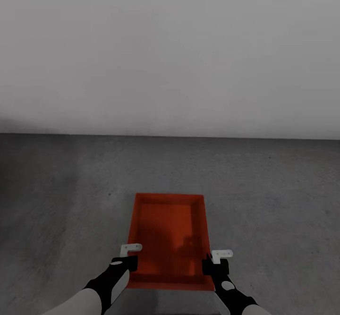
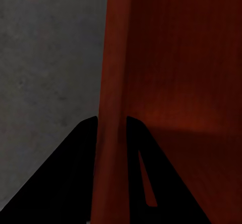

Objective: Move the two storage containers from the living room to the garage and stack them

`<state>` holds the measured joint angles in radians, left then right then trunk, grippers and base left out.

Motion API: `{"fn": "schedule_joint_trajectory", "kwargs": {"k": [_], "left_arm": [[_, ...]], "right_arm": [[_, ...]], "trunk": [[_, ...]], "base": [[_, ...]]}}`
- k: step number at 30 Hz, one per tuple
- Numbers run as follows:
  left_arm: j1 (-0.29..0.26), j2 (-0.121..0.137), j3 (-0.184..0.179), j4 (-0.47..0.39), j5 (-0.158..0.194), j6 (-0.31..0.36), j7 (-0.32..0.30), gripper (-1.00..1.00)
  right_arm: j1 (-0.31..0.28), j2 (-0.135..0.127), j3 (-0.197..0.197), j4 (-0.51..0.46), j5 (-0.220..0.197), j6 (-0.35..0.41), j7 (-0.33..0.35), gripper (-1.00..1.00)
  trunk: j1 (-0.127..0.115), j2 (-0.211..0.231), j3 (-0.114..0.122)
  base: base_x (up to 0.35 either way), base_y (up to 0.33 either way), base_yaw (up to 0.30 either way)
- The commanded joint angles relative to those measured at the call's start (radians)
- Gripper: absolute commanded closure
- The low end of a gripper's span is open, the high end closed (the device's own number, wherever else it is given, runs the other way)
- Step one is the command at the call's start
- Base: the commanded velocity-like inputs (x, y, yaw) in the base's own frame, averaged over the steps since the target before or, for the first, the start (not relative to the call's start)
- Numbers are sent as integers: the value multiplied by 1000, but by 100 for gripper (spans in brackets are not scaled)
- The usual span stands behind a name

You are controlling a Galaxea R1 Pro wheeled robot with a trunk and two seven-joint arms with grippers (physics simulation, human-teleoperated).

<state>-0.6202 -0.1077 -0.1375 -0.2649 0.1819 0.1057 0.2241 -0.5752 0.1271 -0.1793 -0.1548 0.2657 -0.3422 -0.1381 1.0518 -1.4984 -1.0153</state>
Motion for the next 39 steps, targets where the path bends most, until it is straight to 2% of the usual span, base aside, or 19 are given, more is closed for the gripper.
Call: {"fn": "schedule_joint_trajectory", "kwargs": {"k": [1, 39], "left_arm": [[-1, 7, 22, -7, -20, 6, 13, 100], [-1, 6, 22, -7, -20, 6, 13, 100]], "right_arm": [[0, 0, -32, 3, 6, -2, -3, 100], [0, 0, -32, 3, 6, -2, -3, 100]], "trunk": [[4, -8, -4], [150, -274, -123]], "base": [[0, 0, 0], [0, 0, 0]]}}
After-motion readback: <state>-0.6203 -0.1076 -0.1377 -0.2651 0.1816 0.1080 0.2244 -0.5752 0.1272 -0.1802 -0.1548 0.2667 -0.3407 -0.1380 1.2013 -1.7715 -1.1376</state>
